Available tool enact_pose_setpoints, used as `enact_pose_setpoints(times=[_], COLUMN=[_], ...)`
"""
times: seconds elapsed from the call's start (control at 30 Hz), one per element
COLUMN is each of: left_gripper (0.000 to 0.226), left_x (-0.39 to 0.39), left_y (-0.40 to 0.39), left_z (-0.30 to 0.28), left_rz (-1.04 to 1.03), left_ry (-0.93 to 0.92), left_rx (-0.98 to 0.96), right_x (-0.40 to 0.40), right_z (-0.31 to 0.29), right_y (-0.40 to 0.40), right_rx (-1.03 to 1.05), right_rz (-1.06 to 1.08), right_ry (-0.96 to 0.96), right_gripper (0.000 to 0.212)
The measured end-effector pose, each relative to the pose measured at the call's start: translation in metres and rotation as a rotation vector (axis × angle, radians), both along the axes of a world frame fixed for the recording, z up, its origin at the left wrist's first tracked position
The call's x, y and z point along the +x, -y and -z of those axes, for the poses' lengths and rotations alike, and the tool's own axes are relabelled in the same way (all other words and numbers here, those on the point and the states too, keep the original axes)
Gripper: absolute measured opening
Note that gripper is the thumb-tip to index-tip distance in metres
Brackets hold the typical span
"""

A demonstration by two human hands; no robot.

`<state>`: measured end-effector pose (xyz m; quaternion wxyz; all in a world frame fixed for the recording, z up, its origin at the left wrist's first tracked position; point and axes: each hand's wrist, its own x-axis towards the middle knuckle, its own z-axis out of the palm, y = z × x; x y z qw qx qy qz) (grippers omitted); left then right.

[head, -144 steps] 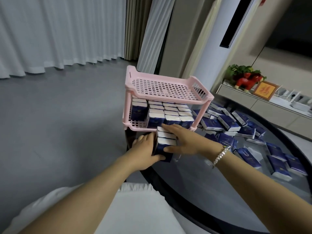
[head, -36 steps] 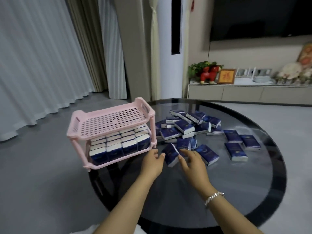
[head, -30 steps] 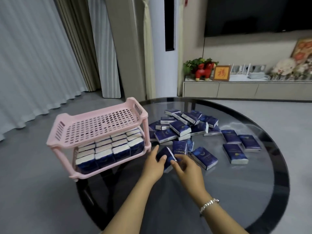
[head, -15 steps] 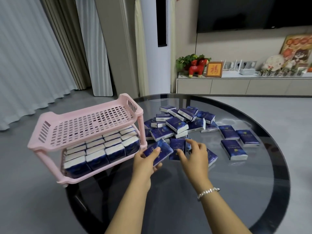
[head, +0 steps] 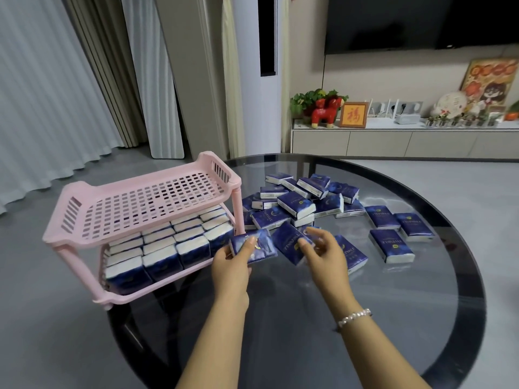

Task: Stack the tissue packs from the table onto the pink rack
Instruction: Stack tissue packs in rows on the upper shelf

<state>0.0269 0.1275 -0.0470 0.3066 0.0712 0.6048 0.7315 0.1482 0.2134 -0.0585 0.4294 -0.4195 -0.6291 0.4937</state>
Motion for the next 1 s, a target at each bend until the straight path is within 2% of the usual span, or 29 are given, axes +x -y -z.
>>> enact_pose_setpoints(times=[0.1,0.17,0.27,0.33,0.4,0.5,0.57,0.63,0.7,0.77,0.87,0.93,1.0], left_gripper=[0.012,0.019,0.029,0.03,0.031,0.033,0.031,0.038,0.05,0.057,0.058,0.055,0.055], left_x=[0.0,0.0,0.004,0.008,0.014,0.019,0.019,0.016,0.013,0.013,0.014,0.014,0.015], left_y=[0.0,-0.001,-0.004,-0.004,-0.005,-0.004,-0.005,-0.008,-0.01,-0.011,-0.013,-0.015,-0.015], left_z=[0.001,0.0,-0.005,-0.009,-0.01,-0.009,-0.008,-0.004,0.0,0.003,0.005,0.006,0.006], left_rz=[0.011,0.021,0.09,0.191,0.288,0.346,0.332,0.281,0.226,0.208,0.215,0.21,0.2], left_ry=[-0.025,-0.014,0.021,0.02,-0.078,-0.198,-0.154,-0.098,-0.095,-0.103,-0.12,-0.124,-0.118], left_rx=[-0.017,-0.042,-0.044,-0.028,-0.038,-0.065,-0.057,-0.043,-0.043,-0.057,-0.069,-0.077,-0.073], right_x=[0.005,0.008,0.009,0.007,0.006,0.006,0.007,0.01,0.017,0.024,0.031,0.034,0.035], right_z=[-0.005,-0.008,-0.009,-0.006,-0.004,-0.005,-0.006,-0.007,-0.006,-0.003,-0.001,-0.001,-0.002], right_y=[0.001,0.002,0.003,0.006,0.006,0.005,0.003,0.0,-0.009,-0.017,-0.021,-0.021,-0.022], right_rx=[-0.078,-0.08,-0.052,0.009,0.074,0.117,0.106,0.185,0.293,0.324,0.177,0.114,0.115], right_rz=[0.013,-0.003,-0.102,-0.141,-0.144,-0.151,-0.121,0.011,0.216,0.387,0.39,0.346,0.298], right_ry=[-0.27,-0.322,-0.281,-0.158,-0.06,-0.04,-0.073,-0.048,0.141,0.49,0.858,0.958,0.914], right_gripper=[0.009,0.009,0.015,0.017,0.021,0.026,0.024,0.019,0.018,0.029,0.046,0.05,0.048])
